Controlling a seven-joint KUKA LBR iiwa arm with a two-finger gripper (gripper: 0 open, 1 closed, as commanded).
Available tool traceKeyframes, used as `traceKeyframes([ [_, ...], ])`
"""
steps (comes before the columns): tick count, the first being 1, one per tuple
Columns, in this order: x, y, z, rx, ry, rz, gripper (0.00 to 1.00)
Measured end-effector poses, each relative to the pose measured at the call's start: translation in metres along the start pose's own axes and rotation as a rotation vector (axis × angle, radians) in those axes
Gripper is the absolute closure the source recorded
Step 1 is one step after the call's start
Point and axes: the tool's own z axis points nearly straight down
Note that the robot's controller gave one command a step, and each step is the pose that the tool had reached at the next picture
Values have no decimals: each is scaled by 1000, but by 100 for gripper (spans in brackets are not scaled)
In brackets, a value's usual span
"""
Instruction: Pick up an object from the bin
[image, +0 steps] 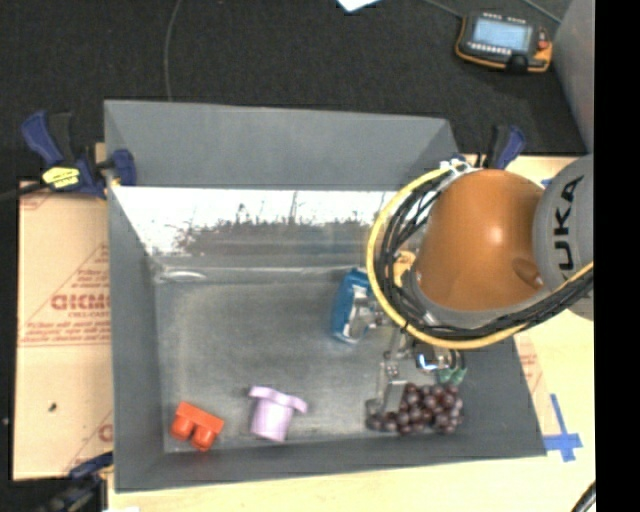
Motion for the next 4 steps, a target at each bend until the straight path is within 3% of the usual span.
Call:
traceKeyframes([
  [1, -2, 0, -4, 0, -9, 1, 0],
  [2, 0, -99, 105, 3, -12, -152, 0],
  [3, -4, -89, 65, 0, -19, -137, 0],
  [4, 7, -134, 117, 2, -8, -130, 0],
])
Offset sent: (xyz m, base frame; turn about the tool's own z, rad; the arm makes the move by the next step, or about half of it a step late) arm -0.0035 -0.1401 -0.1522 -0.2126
